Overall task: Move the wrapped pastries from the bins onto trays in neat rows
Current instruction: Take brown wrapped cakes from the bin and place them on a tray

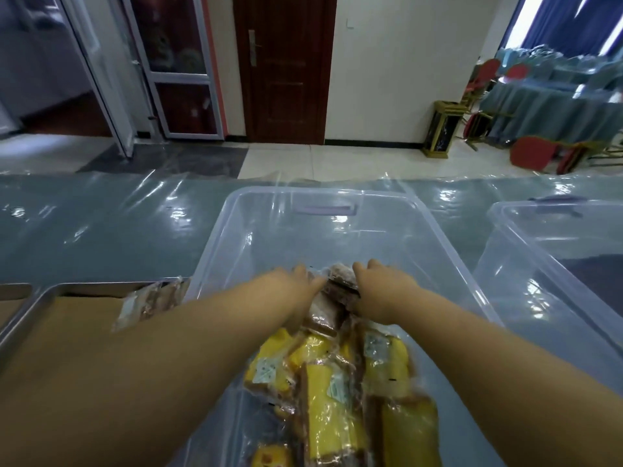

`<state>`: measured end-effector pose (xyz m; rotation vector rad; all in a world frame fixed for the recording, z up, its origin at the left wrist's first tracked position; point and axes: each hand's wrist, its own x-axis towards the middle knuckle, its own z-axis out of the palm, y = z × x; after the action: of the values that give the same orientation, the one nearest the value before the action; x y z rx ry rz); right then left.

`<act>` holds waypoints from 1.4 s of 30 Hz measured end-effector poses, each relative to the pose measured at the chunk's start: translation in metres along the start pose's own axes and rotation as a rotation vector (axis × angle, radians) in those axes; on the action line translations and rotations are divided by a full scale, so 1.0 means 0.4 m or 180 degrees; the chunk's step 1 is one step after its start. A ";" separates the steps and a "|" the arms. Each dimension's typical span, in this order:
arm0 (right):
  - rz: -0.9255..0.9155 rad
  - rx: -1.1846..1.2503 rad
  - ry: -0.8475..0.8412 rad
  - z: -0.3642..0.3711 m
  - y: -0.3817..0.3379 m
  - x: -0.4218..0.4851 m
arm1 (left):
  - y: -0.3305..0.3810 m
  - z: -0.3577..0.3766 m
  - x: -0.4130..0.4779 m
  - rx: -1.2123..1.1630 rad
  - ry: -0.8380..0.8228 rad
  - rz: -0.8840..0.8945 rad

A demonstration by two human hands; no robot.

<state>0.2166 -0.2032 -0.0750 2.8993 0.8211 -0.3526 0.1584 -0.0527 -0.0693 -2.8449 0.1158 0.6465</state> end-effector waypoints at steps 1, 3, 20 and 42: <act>0.0042 0.0029 -0.0011 0.012 -0.002 0.004 | 0.007 0.014 0.012 -0.0065 -0.0042 0.0000; 0.0119 0.0057 -0.0033 0.033 -0.009 0.011 | 0.014 0.045 0.032 -0.0173 -0.0085 -0.0010; 0.0442 0.0503 0.0249 -0.029 0.034 0.009 | -0.031 0.013 0.043 -0.0923 0.0558 -0.0166; -0.0323 0.2581 0.2923 -0.292 -0.266 -0.346 | -0.283 -0.003 -0.532 -0.4010 0.3840 -0.0030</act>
<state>0.0687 -0.1633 0.0684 3.7826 1.1078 0.9525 -0.0184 0.0629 0.0464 -3.8008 -0.1979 -1.6612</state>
